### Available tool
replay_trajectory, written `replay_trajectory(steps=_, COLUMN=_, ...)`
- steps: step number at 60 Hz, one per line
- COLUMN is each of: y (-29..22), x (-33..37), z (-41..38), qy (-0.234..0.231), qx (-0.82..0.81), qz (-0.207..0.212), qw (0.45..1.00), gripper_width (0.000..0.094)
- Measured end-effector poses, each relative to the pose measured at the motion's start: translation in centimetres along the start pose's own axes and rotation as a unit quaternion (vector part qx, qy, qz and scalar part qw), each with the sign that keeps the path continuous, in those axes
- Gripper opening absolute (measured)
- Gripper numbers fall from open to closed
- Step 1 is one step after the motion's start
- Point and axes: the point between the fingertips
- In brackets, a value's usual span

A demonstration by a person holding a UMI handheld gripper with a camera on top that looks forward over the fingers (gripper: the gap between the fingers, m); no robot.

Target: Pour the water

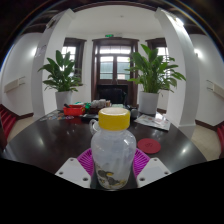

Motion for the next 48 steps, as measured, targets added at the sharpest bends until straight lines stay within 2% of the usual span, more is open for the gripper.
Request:
replay_trajectory(steps=11, y=-0.9, x=1.0, z=1.9, qy=-0.005, qx=0.053, qz=-0.011, qw=0.999, gripper_width=0.046)
replay_trajectory(steps=25, y=-5.7, x=-2.1, z=9.4, qy=0.055, qx=0.275, qz=-0.026, qw=0.959, gripper_width=0.0462)
replay_trajectory(steps=35, y=-9.7, x=-5.9, z=10.5, qy=0.083, qx=0.478, qz=-0.017, qw=0.874, gripper_width=0.0461)
replay_trajectory(steps=48, y=-10.8, x=-9.4, z=9.5, qy=0.089, qx=0.694, qz=-0.018, qw=0.714, gripper_width=0.0472)
Point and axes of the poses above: the point between the fingertips, and its own axes, seen from behind it with the camera up: z to the right, y down, x backward, against the way the camera looks, and after that the axes turned 1 degree about y, right-handed
